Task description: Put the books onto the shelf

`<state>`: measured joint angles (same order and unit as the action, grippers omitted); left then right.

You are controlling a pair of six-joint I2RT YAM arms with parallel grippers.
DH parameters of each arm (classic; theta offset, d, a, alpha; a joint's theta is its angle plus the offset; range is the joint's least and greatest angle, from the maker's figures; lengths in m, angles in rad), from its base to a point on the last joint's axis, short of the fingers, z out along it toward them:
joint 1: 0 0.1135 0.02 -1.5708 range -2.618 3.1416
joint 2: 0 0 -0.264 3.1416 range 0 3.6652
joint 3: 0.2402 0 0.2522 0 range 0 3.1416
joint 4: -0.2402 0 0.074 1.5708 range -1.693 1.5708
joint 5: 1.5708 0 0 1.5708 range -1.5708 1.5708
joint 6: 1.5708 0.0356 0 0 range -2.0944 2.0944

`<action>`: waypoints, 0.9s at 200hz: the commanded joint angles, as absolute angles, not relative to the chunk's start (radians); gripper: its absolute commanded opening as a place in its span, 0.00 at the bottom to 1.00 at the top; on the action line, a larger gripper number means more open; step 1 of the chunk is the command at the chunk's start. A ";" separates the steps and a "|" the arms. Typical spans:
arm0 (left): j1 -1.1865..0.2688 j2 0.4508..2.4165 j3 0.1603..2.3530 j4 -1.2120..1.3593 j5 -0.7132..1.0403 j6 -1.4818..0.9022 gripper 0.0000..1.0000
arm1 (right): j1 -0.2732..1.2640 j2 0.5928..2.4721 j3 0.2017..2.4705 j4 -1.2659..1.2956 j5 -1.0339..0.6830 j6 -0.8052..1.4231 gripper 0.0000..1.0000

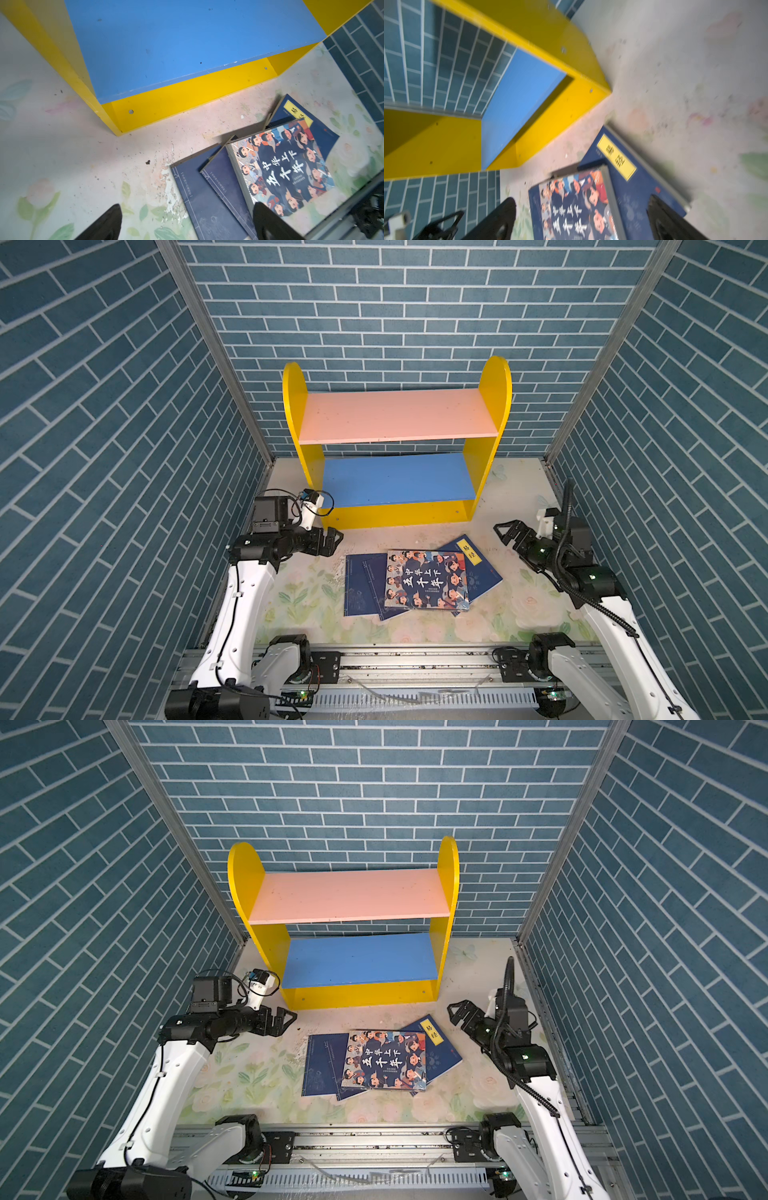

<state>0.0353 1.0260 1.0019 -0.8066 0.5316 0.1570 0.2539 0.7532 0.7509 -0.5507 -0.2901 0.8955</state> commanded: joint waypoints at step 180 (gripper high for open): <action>-0.030 0.973 1.016 -0.870 0.658 0.035 1.00 | 1.462 1.039 0.610 -0.283 0.395 1.785 0.92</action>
<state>-0.0063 0.9951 1.0386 -0.8757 0.6582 0.0563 1.4036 1.0340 0.6899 -0.3840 0.2443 1.5700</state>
